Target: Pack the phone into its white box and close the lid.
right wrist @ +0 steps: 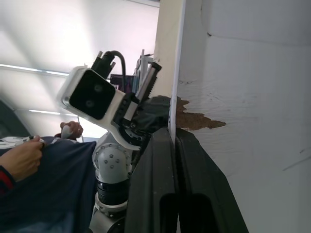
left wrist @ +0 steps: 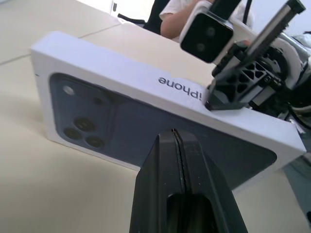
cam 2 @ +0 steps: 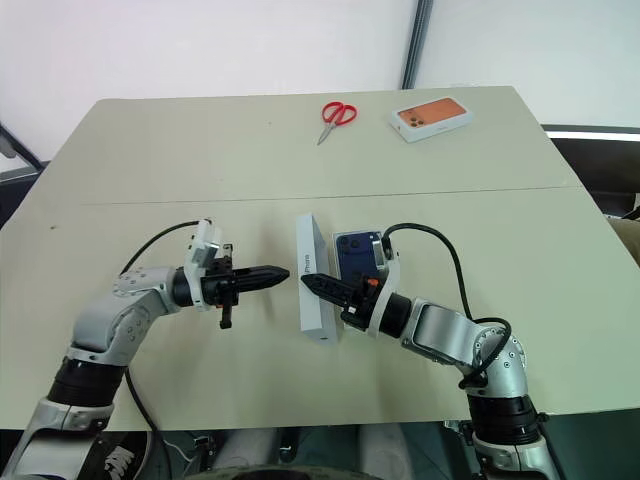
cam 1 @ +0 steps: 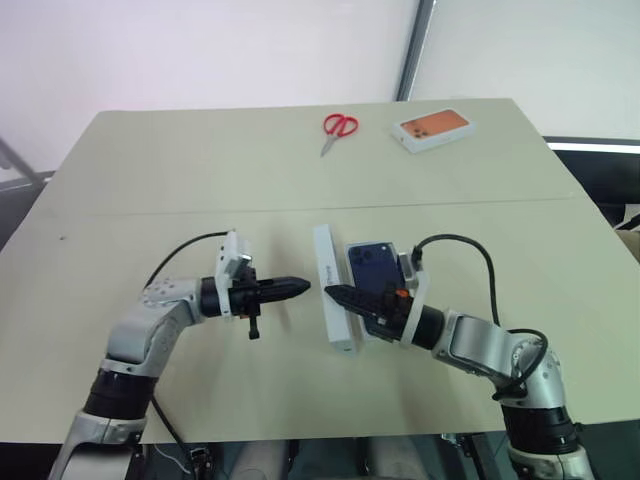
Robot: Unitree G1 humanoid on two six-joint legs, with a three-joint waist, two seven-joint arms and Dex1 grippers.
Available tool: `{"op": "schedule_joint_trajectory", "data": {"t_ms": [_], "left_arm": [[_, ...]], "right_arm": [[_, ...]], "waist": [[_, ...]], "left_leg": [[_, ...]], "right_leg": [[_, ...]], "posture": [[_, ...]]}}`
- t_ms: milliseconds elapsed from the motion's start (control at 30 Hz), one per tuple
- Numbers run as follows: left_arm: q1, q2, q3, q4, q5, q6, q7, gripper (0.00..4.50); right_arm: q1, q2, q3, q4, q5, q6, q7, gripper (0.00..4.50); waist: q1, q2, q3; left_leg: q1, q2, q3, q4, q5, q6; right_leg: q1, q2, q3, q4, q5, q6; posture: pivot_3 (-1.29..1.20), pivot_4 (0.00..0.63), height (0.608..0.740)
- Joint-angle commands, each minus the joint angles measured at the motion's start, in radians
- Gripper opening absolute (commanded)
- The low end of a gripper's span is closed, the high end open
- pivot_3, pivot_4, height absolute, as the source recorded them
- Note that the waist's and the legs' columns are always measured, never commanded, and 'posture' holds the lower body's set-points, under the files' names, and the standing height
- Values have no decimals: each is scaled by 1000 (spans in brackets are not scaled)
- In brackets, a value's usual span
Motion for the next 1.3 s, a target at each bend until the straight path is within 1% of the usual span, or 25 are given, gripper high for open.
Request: {"op": "schedule_joint_trajectory", "data": {"t_ms": [33, 100, 200, 267, 333, 433, 500, 633, 700, 733, 767, 833, 867, 900, 967, 1067, 1100, 1200, 1300], "left_arm": [[13, -18, -55, -27, 52, -59, 4, 0], [7, -47, -67, -21, 69, -78, 34, 0], [-9, -78, -83, 2, 87, -97, 48, 0], [-25, -102, -88, 14, 92, -104, 60, 0], [-38, -120, -86, 20, 92, -102, 71, 0], [-49, -139, -83, 37, 100, -111, 85, 0], [-57, -156, -96, 64, 115, -133, 87, 0], [-88, -210, -123, 127, 153, -181, 104, 0], [-117, -268, -139, 146, 157, -187, 131, 0], [-126, -287, -143, 151, 156, -185, 139, 0], [-133, -300, -146, 157, 159, -184, 142, 0], [-136, -310, -155, 166, 170, -193, 138, 0], [-134, -313, -167, 170, 178, -199, 133, 0], [-132, -314, -174, 172, 183, -205, 130, 0], [-127, -308, -179, 173, 191, -212, 124, 0], [-121, -288, -163, 162, 178, -194, 119, 0], [-117, -276, -153, 152, 171, -189, 117, 0], [-103, -230, -129, 106, 145, -164, 108, 0], [-69, -159, -103, 22, 96, -88, 84, 0]], "right_arm": [[-21, 10, -26, 18, 16, 5, 11, 905], [-28, -7, -34, 24, 16, 3, 2, 1917], [-42, -62, -54, 38, 16, 1, -6, 3512], [-92, -162, -77, 49, 14, -3, 1, 4442], [-136, -249, -112, 61, -13, -7, 46, 4442], [-160, -360, -167, 64, -185, -20, 158, 4442], [-157, -422, -185, 53, -327, -47, 251, 4442], [-161, -444, -221, 60, -491, -117, 358, 4442], [-120, -559, -108, -8, -828, -258, 507, 4442], [-103, -595, -67, -27, -946, -315, 558, 4442], [-91, -611, -44, -29, -1022, -352, 590, 4442], [-78, -580, -60, 0, -1065, -378, 596, 3921], [-59, -597, -29, -15, -1144, -422, 633, 3578], [-46, -600, -9, -31, -1202, -450, 655, 3125], [-31, -601, 23, -48, -1309, -504, 689, 2016], [-17, -584, 57, -56, -1407, -551, 737, 440], [-11, -583, 73, -62, -1443, -566, 750, 46], [-2, -554, 84, -83, -1491, -584, 778, 46], [-7, -525, 72, -88, -1517, -601, 807, 46]], "waist": [[0, 0, 0], [3, 0, 0], [11, 0, 0], [16, 1, 1], [19, 1, 1], [23, 0, 0], [23, 0, 1], [22, 0, 1], [22, 0, 1], [25, 0, 1], [25, 0, 1], [20, -1, 1], [17, -1, 1], [17, -1, 1], [17, -1, 1], [19, -1, 1], [21, -1, 1], [22, -1, 1], [21, -1, 1]], "left_leg": [[0, 0, 0, 0, 0, 0], [0, 0, 1, 0, 0, 0], [0, 0, 1, 0, 0, 0], [0, 0, 1, 0, 0, 0], [0, -1, 3, 1, 0, 0], [0, 0, 3, 1, -1, 1], [-1, 0, 3, 1, -1, 2], [0, 0, 4, 3, -1, 2], [0, 0, 5, 4, -1, 2], [0, -1, 6, 4, -1, 2], [-1, -2, 5, 4, -1, 2], [-1, -1, 5, 4, -1, 3], [0, -1, 5, 4, -1, 3], [0, -1, 6, 4, -1, 3], [0, 0, 7, 4, -1, 3], [0, 0, 7, 4, -1, 2], [0, 0, 7, 4, -1, 2], [0, 0, 6, 4, -1, 2], [0, 0, 6, 4, -1, 2]], "right_leg": [[0, 0, 0, 0, 0, 0], [0, 0, 0, 0, 0, 0], [0, -1, 0, 0, 0, 0], [0, 0, 0, 0, 0, 0], [-1, -1, 0, 0, 0, 0], [0, -1, 0, 0, 0, 0], [1, 0, -1, -1, 0, 0], [1, 0, -1, -1, 0, 1], [1, -1, -1, 0, 0, 1], [1, -1, 0, 0, 0, 1], [1, -1, -1, 0, 0, 1], [1, -1, -1, -1, 0, 2], [1, -1, -1, 0, 0, 2], [1, -1, -1, 0, 0, 2], [1, 0, 0, 0, 0, 2], [1, -1, 0, 0, 0, 2], [1, -1, 0, 0, 0, 2], [1, -1, 0, 0, 0, 2], [1, -1, 0, 0, 0, 2]], "posture": [[0, 150, 740], [0, 150, 740], [0, 150, 740], [0, 150, 740], [0, 150, 740], [0, 150, 740], [0, 150, 740], [0, 150, 740], [0, 150, 740], [0, 150, 740], [0, 150, 740], [0, 150, 740], [0, 150, 740], [0, 150, 740], [0, 150, 740], [0, 150, 740], [0, 150, 740], [0, 150, 740], [0, 150, 740]]}}
